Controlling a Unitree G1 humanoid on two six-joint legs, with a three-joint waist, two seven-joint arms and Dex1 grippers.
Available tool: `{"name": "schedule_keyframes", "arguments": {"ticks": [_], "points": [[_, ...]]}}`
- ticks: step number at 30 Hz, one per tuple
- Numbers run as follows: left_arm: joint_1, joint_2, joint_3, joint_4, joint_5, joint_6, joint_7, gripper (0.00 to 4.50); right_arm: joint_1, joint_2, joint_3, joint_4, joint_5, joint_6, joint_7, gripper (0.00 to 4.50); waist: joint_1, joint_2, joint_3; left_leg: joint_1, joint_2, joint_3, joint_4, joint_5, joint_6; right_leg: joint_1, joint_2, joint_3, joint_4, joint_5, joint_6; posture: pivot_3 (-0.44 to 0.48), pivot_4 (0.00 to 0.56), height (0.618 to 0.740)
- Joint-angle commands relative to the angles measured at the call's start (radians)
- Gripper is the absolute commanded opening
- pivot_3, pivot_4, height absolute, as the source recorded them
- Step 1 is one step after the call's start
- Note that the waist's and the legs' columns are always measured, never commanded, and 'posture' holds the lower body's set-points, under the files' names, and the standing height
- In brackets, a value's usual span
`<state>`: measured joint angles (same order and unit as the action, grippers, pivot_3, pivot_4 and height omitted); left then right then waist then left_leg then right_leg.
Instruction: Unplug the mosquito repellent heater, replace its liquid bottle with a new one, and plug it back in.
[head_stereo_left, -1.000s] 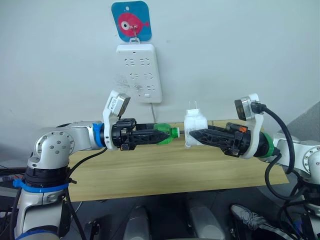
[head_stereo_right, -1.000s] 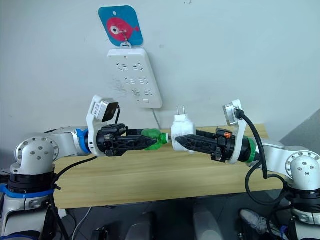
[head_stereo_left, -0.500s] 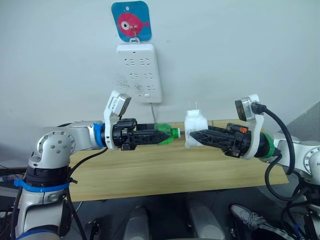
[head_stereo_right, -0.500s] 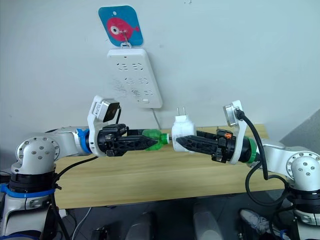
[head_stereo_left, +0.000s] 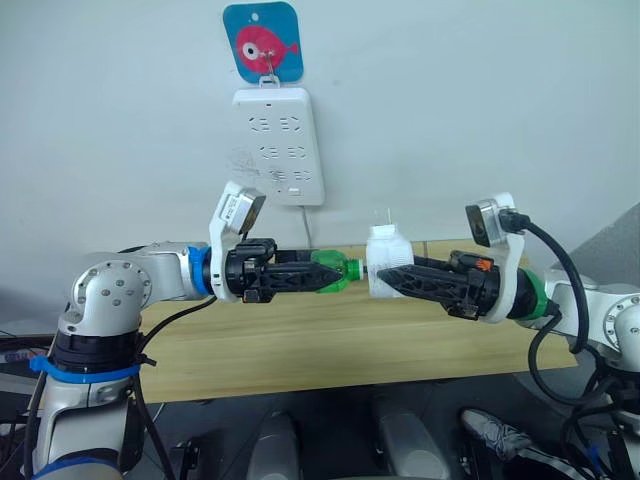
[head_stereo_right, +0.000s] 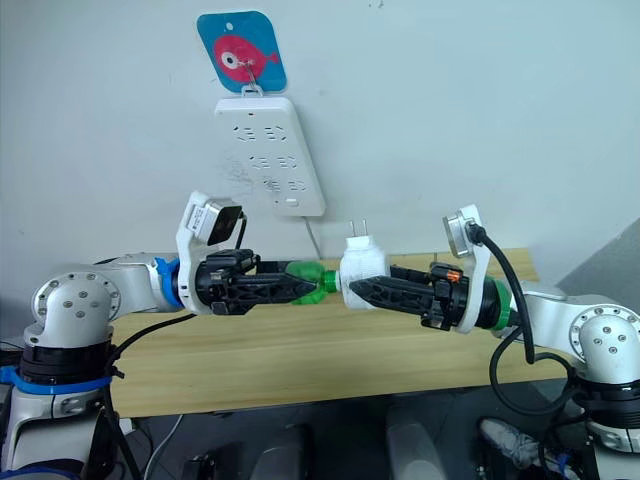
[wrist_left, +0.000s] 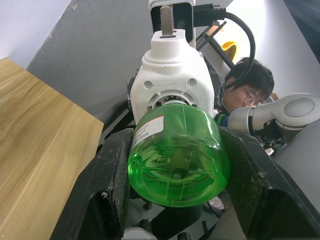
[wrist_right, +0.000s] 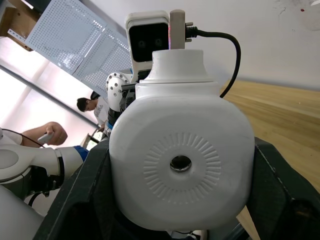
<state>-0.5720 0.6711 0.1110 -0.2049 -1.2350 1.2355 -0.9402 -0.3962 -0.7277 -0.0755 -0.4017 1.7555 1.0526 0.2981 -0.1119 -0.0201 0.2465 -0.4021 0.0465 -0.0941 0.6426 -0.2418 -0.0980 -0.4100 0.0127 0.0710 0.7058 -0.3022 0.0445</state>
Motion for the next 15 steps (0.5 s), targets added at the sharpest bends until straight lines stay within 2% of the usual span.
{"name": "schedule_keyframes", "arguments": {"ticks": [1, 15], "points": [[-0.008, -0.010, -0.008, -0.055, 0.003, -0.034, -0.019, 2.28, -0.006, 0.004, 0.008, -0.046, 0.036, -0.018, -0.013, 2.97, 0.000, 0.000, 0.000, 0.000, 0.000, 0.000, 0.000, 0.000, 0.000, 0.000, 0.000, 0.000, 0.000, 0.000, 0.000, -0.144, 0.197, 0.725], [0.019, -0.043, -0.066, -0.097, 0.081, -0.119, -0.052, 2.28, -0.040, -0.008, 0.059, -0.053, 0.068, -0.007, -0.036, 2.97, 0.000, 0.000, 0.000, 0.000, 0.000, 0.000, 0.000, 0.000, 0.000, 0.000, 0.000, 0.000, 0.000, 0.000, 0.000, -0.146, 0.194, 0.725]]}}
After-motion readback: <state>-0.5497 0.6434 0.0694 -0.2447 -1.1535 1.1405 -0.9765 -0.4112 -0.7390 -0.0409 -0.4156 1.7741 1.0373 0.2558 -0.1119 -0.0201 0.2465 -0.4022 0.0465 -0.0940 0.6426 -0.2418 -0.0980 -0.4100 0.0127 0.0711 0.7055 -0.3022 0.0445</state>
